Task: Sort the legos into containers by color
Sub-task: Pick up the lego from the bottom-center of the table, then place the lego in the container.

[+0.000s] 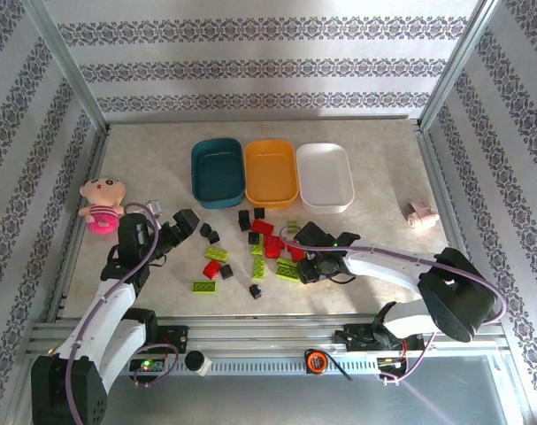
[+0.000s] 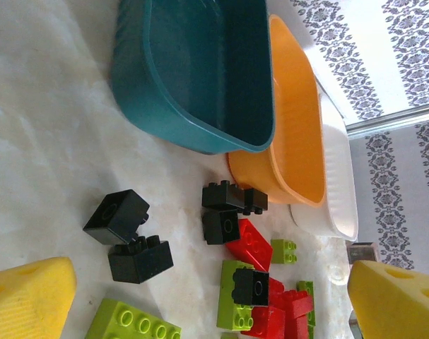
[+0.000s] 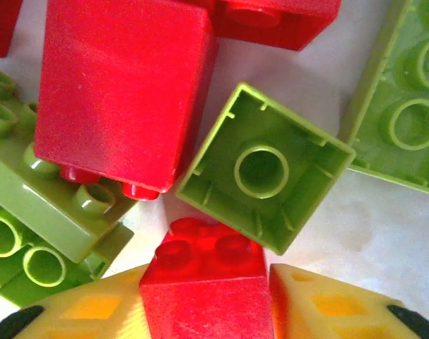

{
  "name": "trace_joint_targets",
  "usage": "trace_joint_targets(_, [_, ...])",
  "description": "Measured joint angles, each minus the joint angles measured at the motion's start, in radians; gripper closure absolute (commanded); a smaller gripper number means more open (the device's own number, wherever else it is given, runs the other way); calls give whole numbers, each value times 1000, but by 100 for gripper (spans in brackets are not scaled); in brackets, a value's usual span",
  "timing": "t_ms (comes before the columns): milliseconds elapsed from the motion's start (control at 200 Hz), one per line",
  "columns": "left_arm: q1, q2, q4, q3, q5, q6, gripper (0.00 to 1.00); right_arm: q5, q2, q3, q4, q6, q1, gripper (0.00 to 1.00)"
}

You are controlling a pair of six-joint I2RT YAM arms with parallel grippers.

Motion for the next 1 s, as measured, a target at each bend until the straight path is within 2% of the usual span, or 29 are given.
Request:
trace_joint_targets(75, [0,2,-5,4,0,1,1,-2,-7,0,1,-3,0,68])
trace_joint_targets(230, [-18,5,-4,9,-5,6,0,2,-114,-15,-22,8,-1,74])
trace_joint_targets(350, [-97,10,-5,10,-40,24,0,14,-245,-8,-50,16,-26,75])
trace_joint_targets(445, [-159,24,-25,25,-85,45,1,31,-289,44,-53,15,-111,76])
trace_joint_targets(540, [-179,63,-58,63,-111,63,9,46,-246,138,-10,13,-235,76])
trace_joint_targets(740, [-183,106,-121,112,-131,97,11,84,31,366,138,-6,-391,75])
trace_joint_targets(839, [-192,106,-164,118,-142,119,13,100,196,464,190,-6,-430,69])
trace_joint_targets(954, [-212,114,-209,127,-169,146,16,114,356,546,211,1,-457,45])
trace_joint_targets(999, [-220,123,-218,127,-176,156,17,114,394,562,213,-3,-462,39])
